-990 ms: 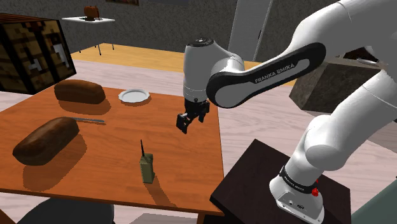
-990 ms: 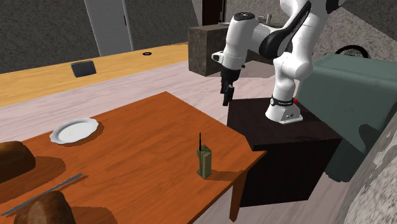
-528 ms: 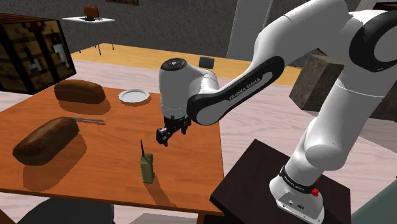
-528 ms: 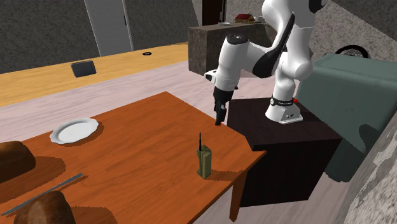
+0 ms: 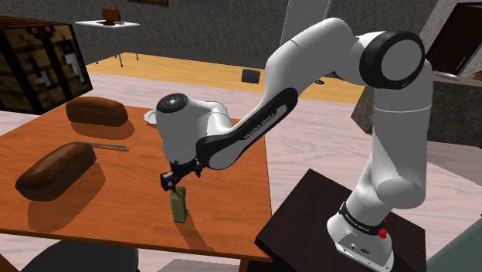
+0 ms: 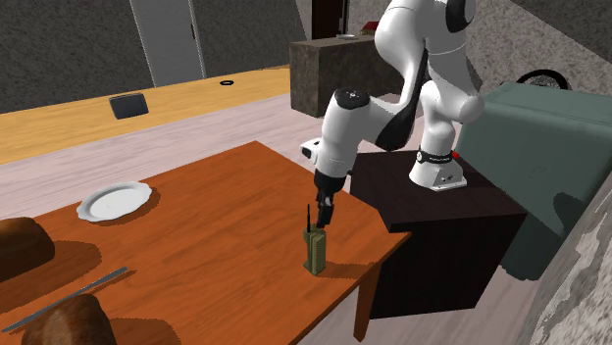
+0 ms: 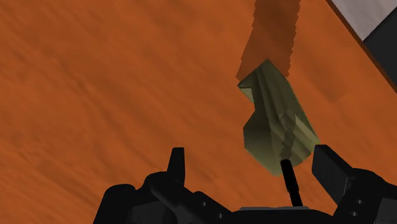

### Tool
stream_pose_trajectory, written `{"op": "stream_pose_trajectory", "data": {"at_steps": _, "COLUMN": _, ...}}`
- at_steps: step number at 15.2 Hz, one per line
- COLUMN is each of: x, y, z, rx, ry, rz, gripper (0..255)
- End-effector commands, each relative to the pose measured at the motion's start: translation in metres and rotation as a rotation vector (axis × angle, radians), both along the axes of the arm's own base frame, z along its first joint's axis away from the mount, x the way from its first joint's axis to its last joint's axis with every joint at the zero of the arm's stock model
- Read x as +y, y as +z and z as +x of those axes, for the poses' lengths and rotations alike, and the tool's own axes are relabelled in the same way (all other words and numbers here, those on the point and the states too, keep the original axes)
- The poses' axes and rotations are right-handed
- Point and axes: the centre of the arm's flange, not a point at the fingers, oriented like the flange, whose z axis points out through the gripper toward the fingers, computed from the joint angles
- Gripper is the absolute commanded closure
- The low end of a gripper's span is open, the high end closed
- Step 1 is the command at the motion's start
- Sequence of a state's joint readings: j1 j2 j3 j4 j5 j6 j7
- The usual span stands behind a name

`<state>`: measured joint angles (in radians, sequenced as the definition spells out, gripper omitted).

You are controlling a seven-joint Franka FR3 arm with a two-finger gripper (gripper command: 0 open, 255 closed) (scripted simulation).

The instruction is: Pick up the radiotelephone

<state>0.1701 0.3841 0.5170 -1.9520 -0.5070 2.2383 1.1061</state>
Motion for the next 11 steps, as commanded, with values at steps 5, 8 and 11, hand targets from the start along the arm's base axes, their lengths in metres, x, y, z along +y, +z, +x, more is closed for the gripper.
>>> {"op": "stream_pose_trajectory", "data": {"at_steps": 5, "x": 0.026, "y": -0.038, "z": 0.017, "rx": -0.01, "ry": -0.008, "rz": -0.002, "gripper": 0}}
{"op": "stream_pose_trajectory", "data": {"at_steps": 8, "x": 0.026, "y": -0.053, "z": 0.017, "rx": -0.01, "ry": -0.008, "rz": -0.002, "gripper": 0}}
{"op": "stream_pose_trajectory", "data": {"at_steps": 11, "x": 0.026, "y": -0.062, "z": 0.017, "rx": -0.01, "ry": -0.008, "rz": -0.002, "gripper": 0}}
